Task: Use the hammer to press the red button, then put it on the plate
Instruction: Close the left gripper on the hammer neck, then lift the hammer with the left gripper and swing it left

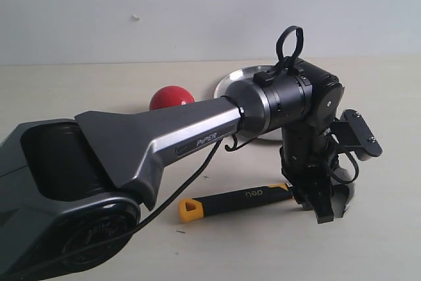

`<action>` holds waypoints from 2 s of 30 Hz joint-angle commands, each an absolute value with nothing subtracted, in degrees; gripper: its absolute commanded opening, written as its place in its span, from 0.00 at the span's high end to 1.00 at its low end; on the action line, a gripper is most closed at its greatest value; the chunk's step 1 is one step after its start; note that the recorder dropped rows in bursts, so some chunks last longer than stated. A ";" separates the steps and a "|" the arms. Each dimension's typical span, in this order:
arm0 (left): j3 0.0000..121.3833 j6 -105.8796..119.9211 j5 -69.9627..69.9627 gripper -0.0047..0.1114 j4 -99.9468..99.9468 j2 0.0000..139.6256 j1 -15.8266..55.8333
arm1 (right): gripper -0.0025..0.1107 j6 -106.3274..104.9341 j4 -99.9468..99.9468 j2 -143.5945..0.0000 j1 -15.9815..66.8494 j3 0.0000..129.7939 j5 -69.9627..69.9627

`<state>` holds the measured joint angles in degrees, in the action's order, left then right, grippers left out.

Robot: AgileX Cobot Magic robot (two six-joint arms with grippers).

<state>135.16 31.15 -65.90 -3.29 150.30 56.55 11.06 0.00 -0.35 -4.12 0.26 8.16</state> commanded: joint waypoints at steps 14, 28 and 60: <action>135.44 29.15 -66.14 0.96 -3.21 150.85 56.65 | 0.98 10.60 0.00 0.00 -4.34 0.00 7.60; 135.44 19.58 -67.34 0.96 -10.90 141.99 54.60 | 0.98 10.60 0.00 0.00 -4.34 0.00 7.60; 111.69 19.71 -36.13 0.96 -28.43 123.87 46.73 | 0.98 10.60 0.00 0.00 -4.34 0.00 7.60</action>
